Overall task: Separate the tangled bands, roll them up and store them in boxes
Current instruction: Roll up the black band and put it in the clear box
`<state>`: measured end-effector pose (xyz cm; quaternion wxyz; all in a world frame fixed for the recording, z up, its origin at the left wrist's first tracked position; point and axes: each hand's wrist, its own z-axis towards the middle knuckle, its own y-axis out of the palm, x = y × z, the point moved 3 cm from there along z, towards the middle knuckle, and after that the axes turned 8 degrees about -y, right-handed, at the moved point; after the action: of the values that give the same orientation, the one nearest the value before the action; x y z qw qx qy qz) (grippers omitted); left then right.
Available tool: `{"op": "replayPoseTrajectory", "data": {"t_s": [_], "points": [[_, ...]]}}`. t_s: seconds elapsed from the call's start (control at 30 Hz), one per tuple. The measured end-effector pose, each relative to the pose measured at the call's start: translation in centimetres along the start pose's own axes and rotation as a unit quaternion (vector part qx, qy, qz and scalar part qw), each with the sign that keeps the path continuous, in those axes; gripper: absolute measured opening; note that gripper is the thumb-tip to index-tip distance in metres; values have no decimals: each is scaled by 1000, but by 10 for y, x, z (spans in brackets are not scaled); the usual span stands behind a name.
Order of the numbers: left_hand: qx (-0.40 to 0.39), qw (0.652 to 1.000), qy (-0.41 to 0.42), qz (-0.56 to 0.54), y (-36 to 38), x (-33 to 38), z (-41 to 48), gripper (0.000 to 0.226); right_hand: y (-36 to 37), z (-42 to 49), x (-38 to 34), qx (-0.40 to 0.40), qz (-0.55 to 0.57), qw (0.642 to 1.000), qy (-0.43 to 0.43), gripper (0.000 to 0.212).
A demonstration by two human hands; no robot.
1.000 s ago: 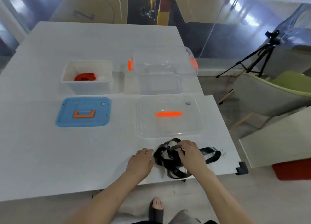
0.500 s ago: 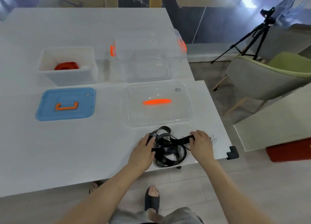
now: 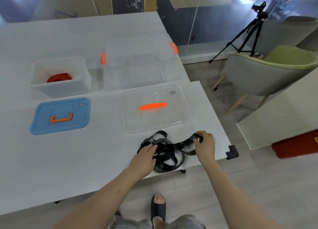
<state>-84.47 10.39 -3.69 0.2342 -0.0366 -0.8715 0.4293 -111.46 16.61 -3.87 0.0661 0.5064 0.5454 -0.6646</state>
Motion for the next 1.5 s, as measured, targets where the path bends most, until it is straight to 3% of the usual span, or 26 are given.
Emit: {"op": "replayPoseTrajectory", "data": {"t_s": [0.13, 0.27, 0.37, 0.57, 0.77, 1.0, 1.23, 1.37, 1.43, 1.5], "points": [[37, 997, -21, -68, -21, -6, -3, 55, -22, -2, -35, 27, 130, 991, 20, 27], [129, 981, -34, -139, -59, -2, -14, 35, -40, -7, -87, -29, 199, 980, -3, 38], [189, 955, -16, -229, -95, 11, -25, 29, -49, -14, -127, -50, 236, 970, -28, 32], [200, 899, 44, -386, -154, 48, -54, 27, -57, -30, -194, -93, 280, 948, -118, 31], [233, 887, 79, -390, -185, 68, -76, 32, -56, -41, -233, -100, 320, 931, -148, 24], [277, 875, 73, -389, -195, 69, -90, 31, -55, -48, -245, -152, 329, 912, -194, 29], [280, 879, 73, -378, -190, 73, -98, 40, -56, -48, -246, -127, 323, 910, -228, 27], [254, 894, 79, -361, -198, 79, -111, 74, -58, -51, -250, -118, 328, 909, -230, 18], [233, 899, 86, -362, -199, 81, -116, 68, -59, -52, -249, -114, 326, 911, -227, 14], [240, 892, 90, -372, -200, 81, -119, 45, -57, -54, -250, -112, 322, 911, -231, 13]]}}
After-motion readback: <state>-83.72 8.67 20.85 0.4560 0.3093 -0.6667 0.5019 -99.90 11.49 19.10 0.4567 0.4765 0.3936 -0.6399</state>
